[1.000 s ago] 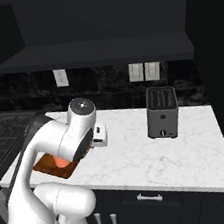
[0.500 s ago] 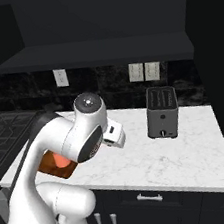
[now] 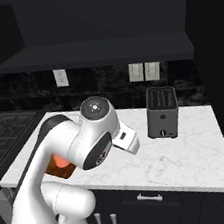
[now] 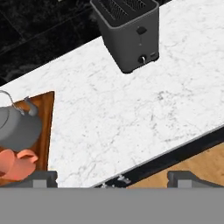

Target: Pick the kettle from the counter and place it on the tray. Then pick the mug from the cabinet and place it on the tray. Then close the cabinet doors.

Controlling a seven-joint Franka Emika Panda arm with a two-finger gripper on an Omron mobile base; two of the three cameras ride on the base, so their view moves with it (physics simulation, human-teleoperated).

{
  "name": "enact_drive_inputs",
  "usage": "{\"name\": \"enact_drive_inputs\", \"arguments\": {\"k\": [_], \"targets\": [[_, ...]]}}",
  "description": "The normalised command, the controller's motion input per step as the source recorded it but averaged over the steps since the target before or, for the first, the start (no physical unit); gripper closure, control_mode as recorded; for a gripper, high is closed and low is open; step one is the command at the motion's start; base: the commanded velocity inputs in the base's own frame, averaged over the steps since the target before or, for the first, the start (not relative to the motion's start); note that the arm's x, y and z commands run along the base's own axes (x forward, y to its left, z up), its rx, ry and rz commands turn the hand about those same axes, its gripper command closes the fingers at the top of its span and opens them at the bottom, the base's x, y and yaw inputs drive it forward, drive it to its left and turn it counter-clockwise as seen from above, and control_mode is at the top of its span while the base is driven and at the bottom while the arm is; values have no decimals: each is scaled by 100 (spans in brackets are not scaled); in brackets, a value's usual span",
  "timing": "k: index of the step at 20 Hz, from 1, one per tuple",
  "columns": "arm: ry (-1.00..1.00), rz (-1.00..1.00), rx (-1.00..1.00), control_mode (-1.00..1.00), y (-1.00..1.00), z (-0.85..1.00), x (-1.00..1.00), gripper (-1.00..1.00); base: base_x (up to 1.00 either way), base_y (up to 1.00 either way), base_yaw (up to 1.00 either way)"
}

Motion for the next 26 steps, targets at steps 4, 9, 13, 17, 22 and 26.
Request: {"name": "enact_drive_inputs", "arguments": {"k": [4,9,13,17,22,26], "targets": [[-6,-14,2,-100,-37,0,-5,-100,0,0,0],[0,-9,0,-100,-26,0,0,-100,0,0,0],[-2,-8,1,-100,-33,0,-4,-100,0,0,0],[-11,-9,4,-100,-42,0,-17,-100,0,0,0],[-7,-7,3,-100,-41,0,-10,-100,0,0,0],[0,-1,0,-100,-13,0,0,-100,0,0,0]]}}
